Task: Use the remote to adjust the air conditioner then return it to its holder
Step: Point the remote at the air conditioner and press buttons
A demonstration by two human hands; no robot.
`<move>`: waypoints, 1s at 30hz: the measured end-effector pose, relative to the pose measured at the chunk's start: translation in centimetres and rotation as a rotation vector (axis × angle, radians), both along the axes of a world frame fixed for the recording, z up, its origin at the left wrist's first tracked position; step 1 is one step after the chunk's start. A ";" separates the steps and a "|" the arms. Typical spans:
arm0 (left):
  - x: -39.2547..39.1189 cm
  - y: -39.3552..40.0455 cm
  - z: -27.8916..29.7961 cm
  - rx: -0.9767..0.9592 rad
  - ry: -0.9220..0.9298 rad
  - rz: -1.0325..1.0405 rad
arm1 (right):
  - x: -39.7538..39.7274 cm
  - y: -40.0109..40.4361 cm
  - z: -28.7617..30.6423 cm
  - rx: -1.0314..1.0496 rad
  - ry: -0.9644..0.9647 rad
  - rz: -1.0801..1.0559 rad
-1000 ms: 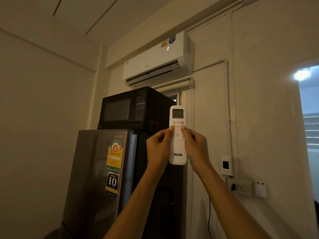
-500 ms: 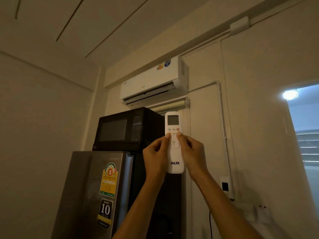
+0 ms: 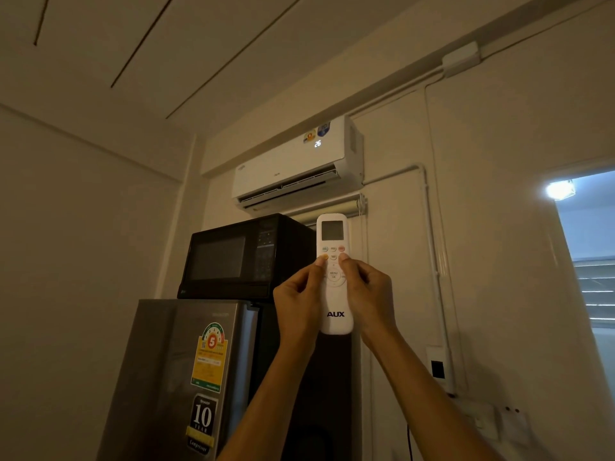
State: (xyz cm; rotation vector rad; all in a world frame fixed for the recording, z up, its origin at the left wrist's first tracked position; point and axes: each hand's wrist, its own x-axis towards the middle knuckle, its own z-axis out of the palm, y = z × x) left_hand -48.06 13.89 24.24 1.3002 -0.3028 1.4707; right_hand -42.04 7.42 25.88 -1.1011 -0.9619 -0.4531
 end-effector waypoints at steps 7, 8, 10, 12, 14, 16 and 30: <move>0.1 0.0 -0.2 -0.007 -0.011 -0.009 | 0.2 0.1 0.0 0.015 0.023 0.001; 0.1 0.0 -0.2 -0.009 -0.011 -0.013 | 0.3 0.1 0.0 0.016 0.028 0.003; 0.2 0.1 -0.2 -0.013 -0.009 -0.020 | 0.4 0.2 -0.1 0.020 0.031 0.014; 0.3 0.2 -0.3 -0.015 -0.003 -0.024 | 0.5 0.2 -0.2 0.017 0.026 0.022; 0.3 0.2 -0.2 -0.021 0.003 -0.022 | 0.6 0.3 -0.3 0.014 0.031 0.031; 0.3 0.3 -0.2 -0.024 0.004 -0.022 | 0.6 0.4 -0.4 0.013 0.041 0.044; 0.8 0.8 -0.7 -0.017 0.014 0.001 | 1.1 0.7 -0.7 -0.005 0.052 0.036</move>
